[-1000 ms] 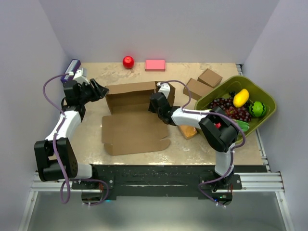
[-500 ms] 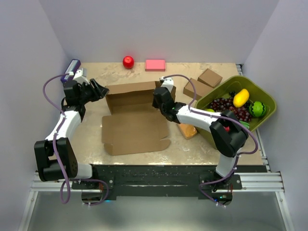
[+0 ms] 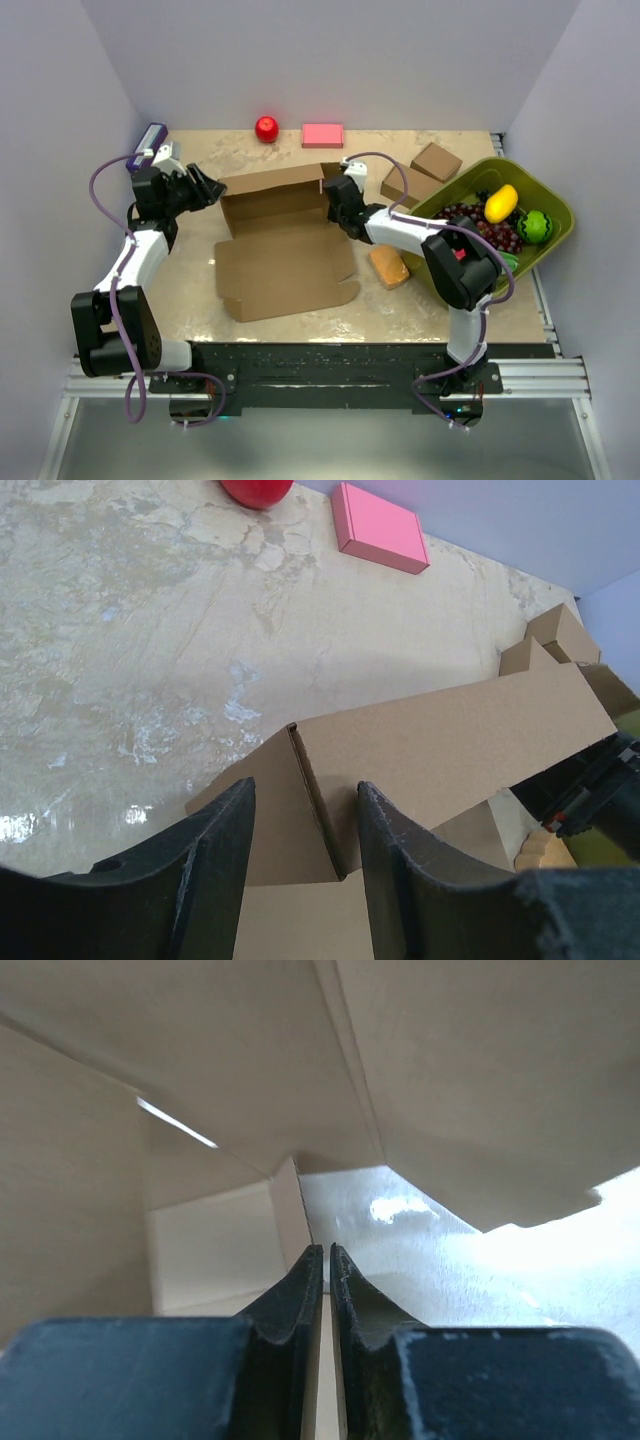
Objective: Fold the paper box
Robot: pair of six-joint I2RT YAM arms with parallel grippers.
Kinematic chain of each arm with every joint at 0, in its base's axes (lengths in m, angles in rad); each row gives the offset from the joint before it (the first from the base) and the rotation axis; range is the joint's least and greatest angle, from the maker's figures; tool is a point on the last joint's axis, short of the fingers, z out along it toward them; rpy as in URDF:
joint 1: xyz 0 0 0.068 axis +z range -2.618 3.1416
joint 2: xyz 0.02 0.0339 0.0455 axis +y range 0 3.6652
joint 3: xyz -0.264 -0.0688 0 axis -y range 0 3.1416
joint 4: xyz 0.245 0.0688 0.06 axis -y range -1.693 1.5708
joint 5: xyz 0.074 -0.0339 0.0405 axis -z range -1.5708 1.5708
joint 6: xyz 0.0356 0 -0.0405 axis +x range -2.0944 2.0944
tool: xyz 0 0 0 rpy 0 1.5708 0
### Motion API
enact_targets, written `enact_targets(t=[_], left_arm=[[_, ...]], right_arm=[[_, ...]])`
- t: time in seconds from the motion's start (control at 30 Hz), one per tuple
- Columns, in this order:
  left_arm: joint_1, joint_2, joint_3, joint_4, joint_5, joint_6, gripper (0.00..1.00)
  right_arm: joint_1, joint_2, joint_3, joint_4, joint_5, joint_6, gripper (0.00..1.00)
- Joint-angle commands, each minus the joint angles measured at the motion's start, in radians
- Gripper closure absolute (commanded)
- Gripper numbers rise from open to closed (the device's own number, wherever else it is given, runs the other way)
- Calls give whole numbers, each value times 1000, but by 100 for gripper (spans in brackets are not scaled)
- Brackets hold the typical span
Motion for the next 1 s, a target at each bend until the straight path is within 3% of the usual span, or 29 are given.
enact_targets(t=[0.0, 0.97], left_arm=[[5, -2, 25, 13, 14, 7, 50], [3, 9, 23, 22, 23, 1, 51]], right_arm=[[3, 6, 43, -3, -9, -16, 90], [5, 71, -8, 261, -258, -40, 91]])
